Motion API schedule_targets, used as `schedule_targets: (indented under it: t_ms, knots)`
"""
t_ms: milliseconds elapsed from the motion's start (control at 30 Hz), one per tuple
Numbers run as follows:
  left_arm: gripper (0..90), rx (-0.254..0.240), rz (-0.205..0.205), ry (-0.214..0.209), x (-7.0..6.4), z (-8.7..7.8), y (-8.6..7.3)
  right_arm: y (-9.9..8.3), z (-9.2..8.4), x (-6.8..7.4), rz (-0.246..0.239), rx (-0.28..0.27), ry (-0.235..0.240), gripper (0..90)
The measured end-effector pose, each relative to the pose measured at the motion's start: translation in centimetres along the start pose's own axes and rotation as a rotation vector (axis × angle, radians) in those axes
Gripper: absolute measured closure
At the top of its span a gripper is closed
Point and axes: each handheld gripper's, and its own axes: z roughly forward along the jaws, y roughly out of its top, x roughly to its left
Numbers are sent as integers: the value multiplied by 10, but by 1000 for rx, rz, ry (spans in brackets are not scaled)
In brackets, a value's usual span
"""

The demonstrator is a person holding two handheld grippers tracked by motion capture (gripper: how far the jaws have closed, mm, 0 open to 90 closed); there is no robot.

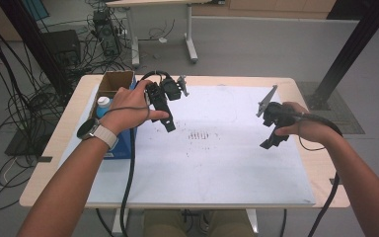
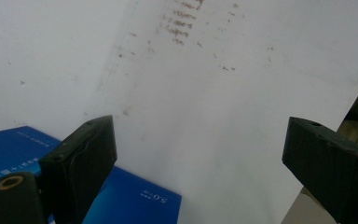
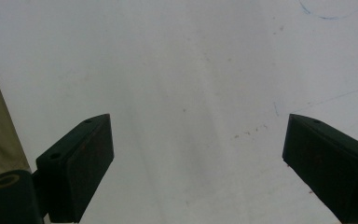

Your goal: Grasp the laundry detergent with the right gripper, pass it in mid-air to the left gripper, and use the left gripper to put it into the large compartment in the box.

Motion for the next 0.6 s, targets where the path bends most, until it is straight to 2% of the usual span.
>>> schedule_targets:
  t_ms: [600]
  knots:
    - [102, -9, -4, 2, 0, 0, -1, 0, 1, 0, -1, -2, 1, 87]
